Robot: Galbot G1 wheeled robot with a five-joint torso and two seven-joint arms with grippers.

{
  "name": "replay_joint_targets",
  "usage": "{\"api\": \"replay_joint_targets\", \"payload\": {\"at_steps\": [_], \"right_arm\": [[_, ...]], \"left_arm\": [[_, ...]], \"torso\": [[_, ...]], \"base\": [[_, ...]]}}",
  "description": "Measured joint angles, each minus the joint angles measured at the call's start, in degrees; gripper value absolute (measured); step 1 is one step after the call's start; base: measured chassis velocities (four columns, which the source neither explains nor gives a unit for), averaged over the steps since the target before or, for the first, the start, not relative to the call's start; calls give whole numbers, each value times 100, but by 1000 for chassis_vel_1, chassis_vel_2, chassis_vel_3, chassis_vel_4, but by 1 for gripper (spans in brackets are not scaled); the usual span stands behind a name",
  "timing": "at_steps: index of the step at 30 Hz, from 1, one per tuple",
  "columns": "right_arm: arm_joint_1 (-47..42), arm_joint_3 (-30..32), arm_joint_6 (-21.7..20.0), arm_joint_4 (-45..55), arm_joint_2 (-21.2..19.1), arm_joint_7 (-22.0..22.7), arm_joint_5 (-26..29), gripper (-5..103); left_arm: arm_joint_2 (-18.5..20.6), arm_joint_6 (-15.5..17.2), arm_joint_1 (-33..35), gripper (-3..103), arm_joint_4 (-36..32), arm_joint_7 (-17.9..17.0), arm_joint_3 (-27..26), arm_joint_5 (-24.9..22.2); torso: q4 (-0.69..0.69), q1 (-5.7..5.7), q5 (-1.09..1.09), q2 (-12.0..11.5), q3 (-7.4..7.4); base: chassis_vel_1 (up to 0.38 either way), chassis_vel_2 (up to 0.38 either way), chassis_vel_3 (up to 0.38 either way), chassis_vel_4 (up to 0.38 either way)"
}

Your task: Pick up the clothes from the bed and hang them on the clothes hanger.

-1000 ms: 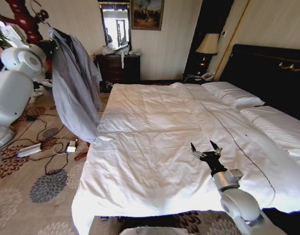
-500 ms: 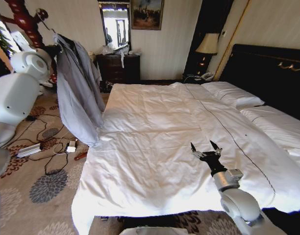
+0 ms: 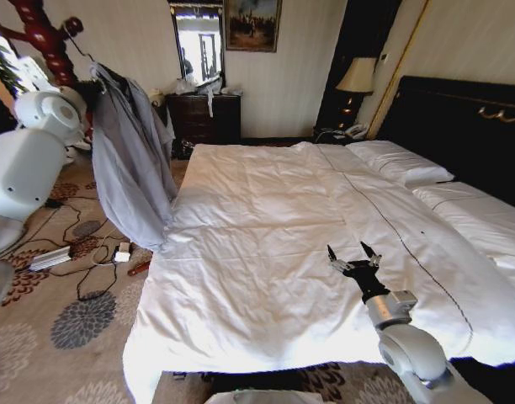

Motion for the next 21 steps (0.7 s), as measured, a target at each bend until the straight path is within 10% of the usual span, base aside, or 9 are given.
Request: {"api": "replay_joint_targets", "payload": {"at_steps": [21], "right_arm": [[0,0,0,0,0,0,0,100]], "left_arm": [[151,40,206,90,-436,-220,-154,110]], "torso": [[-1,0,0,0,0]], "base": [[0,0,0,0]]}}
